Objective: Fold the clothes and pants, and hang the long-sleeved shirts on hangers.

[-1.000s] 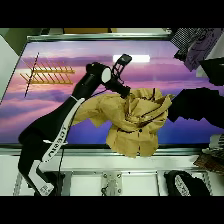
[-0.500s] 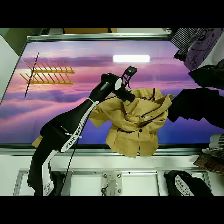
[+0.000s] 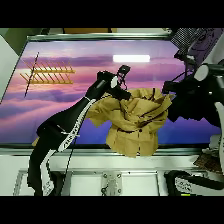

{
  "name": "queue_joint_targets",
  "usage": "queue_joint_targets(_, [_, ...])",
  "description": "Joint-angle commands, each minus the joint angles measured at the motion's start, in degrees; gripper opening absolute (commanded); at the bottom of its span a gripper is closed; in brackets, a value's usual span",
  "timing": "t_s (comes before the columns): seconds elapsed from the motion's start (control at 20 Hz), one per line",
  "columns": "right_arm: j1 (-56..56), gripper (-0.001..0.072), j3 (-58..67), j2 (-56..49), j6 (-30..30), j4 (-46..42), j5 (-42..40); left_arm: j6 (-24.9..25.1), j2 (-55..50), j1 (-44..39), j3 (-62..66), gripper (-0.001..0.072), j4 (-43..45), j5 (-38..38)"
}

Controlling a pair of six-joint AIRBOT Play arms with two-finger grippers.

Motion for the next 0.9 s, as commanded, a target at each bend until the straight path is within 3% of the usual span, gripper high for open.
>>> queue_joint_targets(0.0, [0.7,0.0709,0.0,-7.6,6.9,-1.3,-3.7,-0.2,0.2,0.1,-0.6,0.0015,0.1,-0.8])
queue_joint_targets(0.15, [0.7,0.0705,0.1,-10.4,7.8,-1.3,-5.9,-0.2,0.3,0.1,-0.6,0.0015,0.2,-0.8])
queue_joint_targets(0.2, [0.7,0.0523,0.1,-10.8,7.7,-1.3,-6.8,-0.2,0.4,0.2,-0.6,0.0015,0.5,-1.0])
queue_joint_targets(0.25, [0.7,0.0184,0.1,-10.8,6.3,-1.4,-7.3,-0.2,0.8,0.5,-0.6,0.0015,0.6,-1.0])
queue_joint_targets(0.3, [0.6,0.0020,0.3,-10.3,4.5,-1.5,-8.0,-0.2,1.8,1.1,-0.6,0.0015,0.6,-0.9])
queue_joint_targets(0.5, [0.3,0.0013,8.2,-2.1,-7.2,-1.1,-7.7,-0.3,13.6,5.7,2.2,0.0015,3.5,1.5])
queue_joint_targets(0.65, [0.3,0.0013,19.0,9.5,-11.7,7.2,-7.6,-0.3,25.6,7.7,8.8,0.0015,3.3,3.1])
queue_joint_targets(0.85, [0.3,0.0013,27.3,24.7,-11.9,16.9,-13.2,-0.3,49.4,5.8,-1.7,0.0014,3.0,18.5])
